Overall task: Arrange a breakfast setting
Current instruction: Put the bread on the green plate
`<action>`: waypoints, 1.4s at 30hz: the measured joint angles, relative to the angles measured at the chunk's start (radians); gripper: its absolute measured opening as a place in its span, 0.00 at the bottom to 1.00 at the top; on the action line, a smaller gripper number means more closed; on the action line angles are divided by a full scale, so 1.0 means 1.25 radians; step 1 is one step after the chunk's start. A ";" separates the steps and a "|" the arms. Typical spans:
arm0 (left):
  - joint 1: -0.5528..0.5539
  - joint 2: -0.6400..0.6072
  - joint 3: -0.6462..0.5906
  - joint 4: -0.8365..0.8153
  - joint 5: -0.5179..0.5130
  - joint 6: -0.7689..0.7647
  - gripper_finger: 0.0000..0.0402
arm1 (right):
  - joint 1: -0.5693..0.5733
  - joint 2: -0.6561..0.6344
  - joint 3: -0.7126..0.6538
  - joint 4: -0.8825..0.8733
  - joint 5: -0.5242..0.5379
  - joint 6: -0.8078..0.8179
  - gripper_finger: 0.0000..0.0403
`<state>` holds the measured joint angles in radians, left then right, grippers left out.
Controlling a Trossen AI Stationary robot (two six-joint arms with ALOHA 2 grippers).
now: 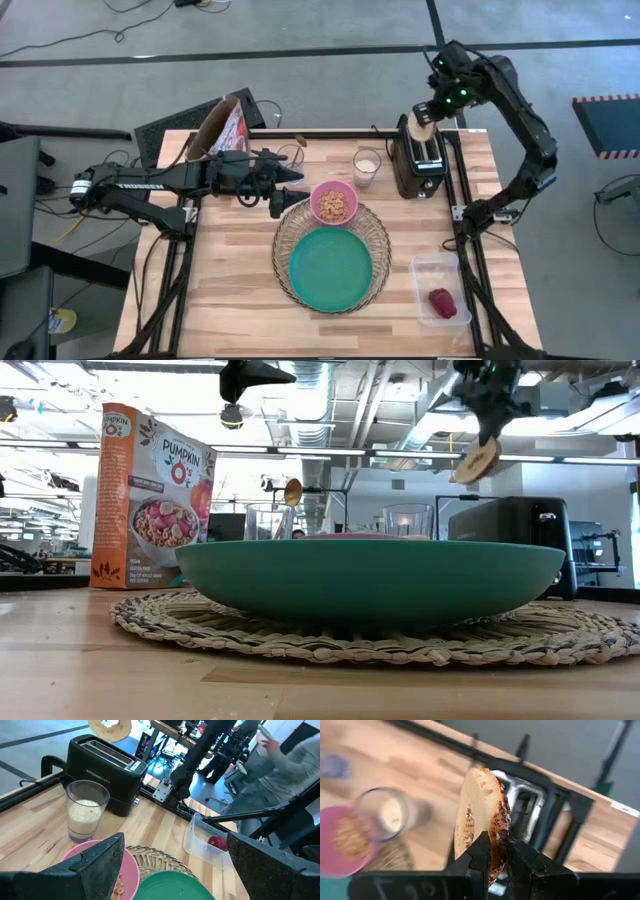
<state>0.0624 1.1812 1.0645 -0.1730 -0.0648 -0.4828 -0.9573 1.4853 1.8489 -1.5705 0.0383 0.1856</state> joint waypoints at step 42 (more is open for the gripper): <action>-0.236 0.001 0.000 -0.042 -0.144 -0.079 0.84 | 0.895 -0.119 -0.558 0.835 -0.170 0.340 0.18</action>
<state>-0.2328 1.1824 1.0641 -0.2252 -0.2443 -0.5812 0.1612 1.3362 1.1517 -0.5262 -0.1745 0.6101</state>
